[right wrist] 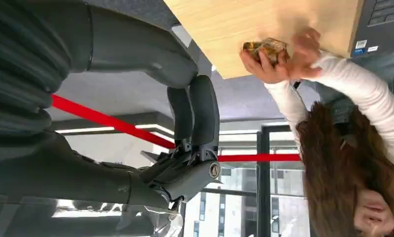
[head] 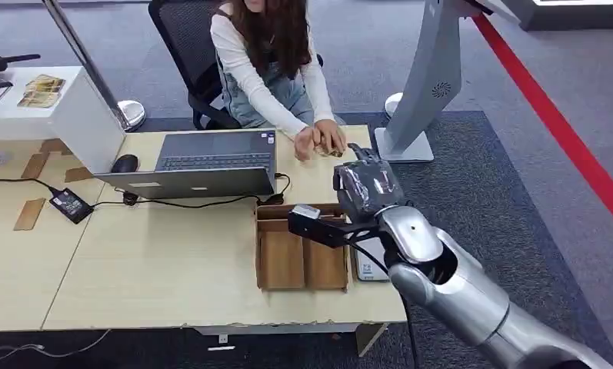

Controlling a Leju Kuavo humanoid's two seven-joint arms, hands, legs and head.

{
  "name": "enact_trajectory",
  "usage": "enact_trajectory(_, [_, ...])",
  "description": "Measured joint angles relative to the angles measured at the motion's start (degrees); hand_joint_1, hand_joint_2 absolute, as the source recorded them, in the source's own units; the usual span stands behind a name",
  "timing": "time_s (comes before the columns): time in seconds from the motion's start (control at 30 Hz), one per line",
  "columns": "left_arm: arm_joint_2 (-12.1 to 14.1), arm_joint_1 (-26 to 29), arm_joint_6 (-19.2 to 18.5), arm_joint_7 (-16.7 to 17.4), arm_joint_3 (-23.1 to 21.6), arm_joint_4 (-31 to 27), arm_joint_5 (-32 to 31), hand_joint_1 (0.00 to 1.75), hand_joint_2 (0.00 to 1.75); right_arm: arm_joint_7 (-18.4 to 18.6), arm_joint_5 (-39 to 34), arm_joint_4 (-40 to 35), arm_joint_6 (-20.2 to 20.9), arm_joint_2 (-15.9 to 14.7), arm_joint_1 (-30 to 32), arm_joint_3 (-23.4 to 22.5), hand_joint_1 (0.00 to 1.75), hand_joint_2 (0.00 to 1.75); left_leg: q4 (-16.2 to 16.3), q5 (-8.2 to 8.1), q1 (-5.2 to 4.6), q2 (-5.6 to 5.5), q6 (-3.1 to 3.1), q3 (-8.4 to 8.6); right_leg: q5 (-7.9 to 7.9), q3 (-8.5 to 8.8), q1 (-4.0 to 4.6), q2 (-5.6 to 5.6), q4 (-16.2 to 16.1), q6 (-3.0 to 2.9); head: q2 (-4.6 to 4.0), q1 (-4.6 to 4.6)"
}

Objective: Pass the card to the sensor for recognition and then transmit it.

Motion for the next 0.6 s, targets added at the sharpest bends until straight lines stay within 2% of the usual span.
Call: enact_trajectory(0.6, [0.33,0.0,-0.04,0.07,0.0,0.0,-0.02,0.0,0.0,0.0,0.02,3.06,-0.48,0.83,1.46,0.11,1.27,1.75,0.0,0.0,0.0,0.0,0.0,0.01,0.0,0.0,0.0,0.0,0.0,0.0,-0.02,0.0])
